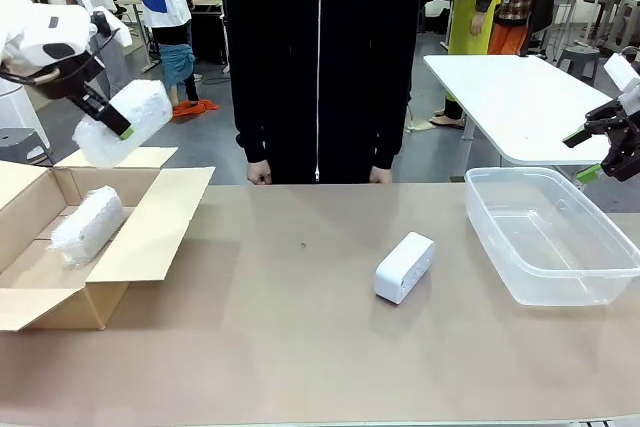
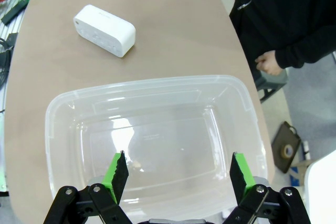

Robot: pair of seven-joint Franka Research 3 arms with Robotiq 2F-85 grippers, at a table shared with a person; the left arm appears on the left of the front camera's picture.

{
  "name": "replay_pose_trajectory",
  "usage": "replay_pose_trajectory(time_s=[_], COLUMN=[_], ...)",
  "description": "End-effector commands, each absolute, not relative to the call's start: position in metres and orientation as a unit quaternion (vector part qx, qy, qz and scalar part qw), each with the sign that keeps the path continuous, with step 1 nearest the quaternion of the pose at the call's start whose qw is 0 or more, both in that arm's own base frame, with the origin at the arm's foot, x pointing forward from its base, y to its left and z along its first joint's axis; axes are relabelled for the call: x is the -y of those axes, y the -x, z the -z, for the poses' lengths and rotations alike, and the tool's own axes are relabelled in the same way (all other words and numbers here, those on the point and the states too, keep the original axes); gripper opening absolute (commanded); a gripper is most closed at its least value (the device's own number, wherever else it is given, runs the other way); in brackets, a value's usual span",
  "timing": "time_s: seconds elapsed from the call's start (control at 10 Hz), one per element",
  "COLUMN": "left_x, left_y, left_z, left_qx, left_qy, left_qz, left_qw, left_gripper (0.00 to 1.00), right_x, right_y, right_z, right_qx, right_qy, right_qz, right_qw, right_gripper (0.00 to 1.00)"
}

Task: Separate and place wrapped and unwrapped clocks.
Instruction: If the picked Digital clock is wrapped, place it in the Package Box ; if not, place it in the Organizing box.

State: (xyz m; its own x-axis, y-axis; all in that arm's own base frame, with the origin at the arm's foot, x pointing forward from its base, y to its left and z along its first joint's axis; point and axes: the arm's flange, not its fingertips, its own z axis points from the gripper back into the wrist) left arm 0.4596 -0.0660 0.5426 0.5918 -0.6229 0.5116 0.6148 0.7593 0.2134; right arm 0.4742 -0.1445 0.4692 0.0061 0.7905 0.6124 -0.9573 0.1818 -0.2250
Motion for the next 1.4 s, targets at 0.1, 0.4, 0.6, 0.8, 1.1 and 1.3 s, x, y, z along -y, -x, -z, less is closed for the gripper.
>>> replay_pose_trajectory(time_s=[0.1,0.4,0.6,0.8,1.1,1.3], left_x=[0.048,0.023,0.017,0.013,0.006,-0.003], left_y=[-0.448,-0.441,-0.439,-0.443,-0.449,-0.451], left_z=[-0.515,-0.481,-0.465,-0.449,-0.428,-0.413], left_qx=[0.298,0.334,0.332,0.317,0.287,0.274], left_qy=[0.000,0.065,0.086,0.090,0.076,0.075], left_qz=[0.289,0.267,0.256,0.243,0.226,0.203], left_qw=[0.910,0.902,0.904,0.912,0.928,0.937], left_gripper=[0.56,0.56,0.56,0.56,0.56,0.56], right_x=[0.143,0.143,0.143,0.143,0.143,0.143], right_y=[-0.475,-0.475,-0.475,-0.475,-0.475,-0.475], right_z=[-0.468,-0.468,-0.468,-0.468,-0.468,-0.468], right_qx=[0.323,0.323,0.323,0.323,0.323,0.323], right_qy=[-0.130,-0.130,-0.130,-0.130,-0.130,-0.130], right_qz=[-0.627,-0.627,-0.627,-0.627,-0.627,-0.627], right_qw=[0.697,0.697,0.697,0.697,0.697,0.697], right_gripper=[1.00,1.00,1.00,1.00,1.00,1.00])
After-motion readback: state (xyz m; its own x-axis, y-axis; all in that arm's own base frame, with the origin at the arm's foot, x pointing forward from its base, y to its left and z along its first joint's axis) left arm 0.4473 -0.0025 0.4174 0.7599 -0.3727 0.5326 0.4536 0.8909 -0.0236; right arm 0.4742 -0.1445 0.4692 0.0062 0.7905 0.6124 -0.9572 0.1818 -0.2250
